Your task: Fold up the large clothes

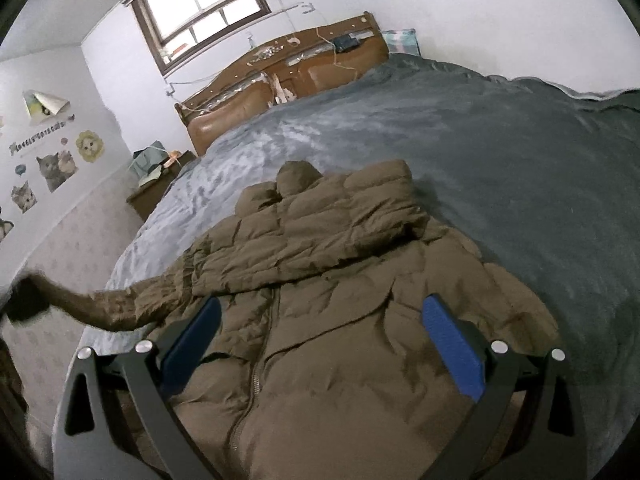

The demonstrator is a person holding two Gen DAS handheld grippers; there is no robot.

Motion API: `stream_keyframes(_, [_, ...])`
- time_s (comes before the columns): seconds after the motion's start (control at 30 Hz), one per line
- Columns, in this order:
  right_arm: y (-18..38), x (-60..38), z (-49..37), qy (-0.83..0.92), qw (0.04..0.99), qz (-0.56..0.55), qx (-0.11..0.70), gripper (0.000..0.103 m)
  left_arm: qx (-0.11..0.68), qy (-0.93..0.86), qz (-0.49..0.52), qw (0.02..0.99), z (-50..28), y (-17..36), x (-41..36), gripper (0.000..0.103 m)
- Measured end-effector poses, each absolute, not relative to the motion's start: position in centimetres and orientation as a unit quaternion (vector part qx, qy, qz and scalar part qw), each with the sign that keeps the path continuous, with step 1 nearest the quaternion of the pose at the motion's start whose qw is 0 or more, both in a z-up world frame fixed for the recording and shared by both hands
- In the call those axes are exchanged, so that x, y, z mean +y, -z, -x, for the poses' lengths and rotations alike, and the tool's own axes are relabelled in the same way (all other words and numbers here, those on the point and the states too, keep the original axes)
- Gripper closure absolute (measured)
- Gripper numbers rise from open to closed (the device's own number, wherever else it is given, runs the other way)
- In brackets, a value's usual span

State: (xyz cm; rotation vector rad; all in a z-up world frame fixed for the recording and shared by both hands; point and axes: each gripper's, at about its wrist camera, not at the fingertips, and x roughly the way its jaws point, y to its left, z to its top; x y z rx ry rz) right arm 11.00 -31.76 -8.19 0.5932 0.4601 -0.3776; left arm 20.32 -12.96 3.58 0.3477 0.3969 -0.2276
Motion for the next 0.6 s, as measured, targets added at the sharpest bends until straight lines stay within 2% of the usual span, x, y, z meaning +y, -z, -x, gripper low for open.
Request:
stream_keyframes(0.17, [9.3, -34.7, -10.6, 0.196, 0.896, -0.338, 0.211, 0.002, 0.181, 0.190, -0.171, 0.950, -20.9, -4.3, -23.5, 0.099])
stream_keyframes(0.3, [10.5, -36.4, -10.8, 0.195, 0.881, -0.375, 0.213, 0.002, 0.220, 0.240, -0.147, 0.934, -21.8, 0.2, -30.1, 0.098])
stream_keyframes(0.4, [10.7, -36.6, -11.6, 0.193, 0.886, -0.358, 0.222, 0.002, 0.240, 0.239, -0.085, 0.937, -19.7, 2.8, -30.3, 0.097])
stream_keyframes(0.47, [11.1, -36.8, -12.1, 0.188, 0.887, -0.352, 0.233, 0.002, 0.256, 0.230, -0.056, 0.937, -18.8, 3.6, -28.8, 0.076])
stream_keyframes(0.5, [11.3, -37.0, -12.3, 0.187, 0.884, -0.357, 0.238, 0.002, 0.262, 0.220, -0.060, 0.938, -18.6, 4.1, -27.9, 0.047])
stream_keyframes(0.53, [11.5, -37.1, -12.4, 0.184, 0.881, -0.365, 0.239, 0.002, 0.261, 0.196, -0.078, 0.942, -18.9, 5.1, -27.1, 0.028])
stream_keyframes(0.6, [11.4, -36.9, -12.6, 0.178, 0.881, -0.367, 0.239, 0.002, 0.261, 0.158, -0.105, 0.947, -19.2, 6.7, -24.2, 0.025])
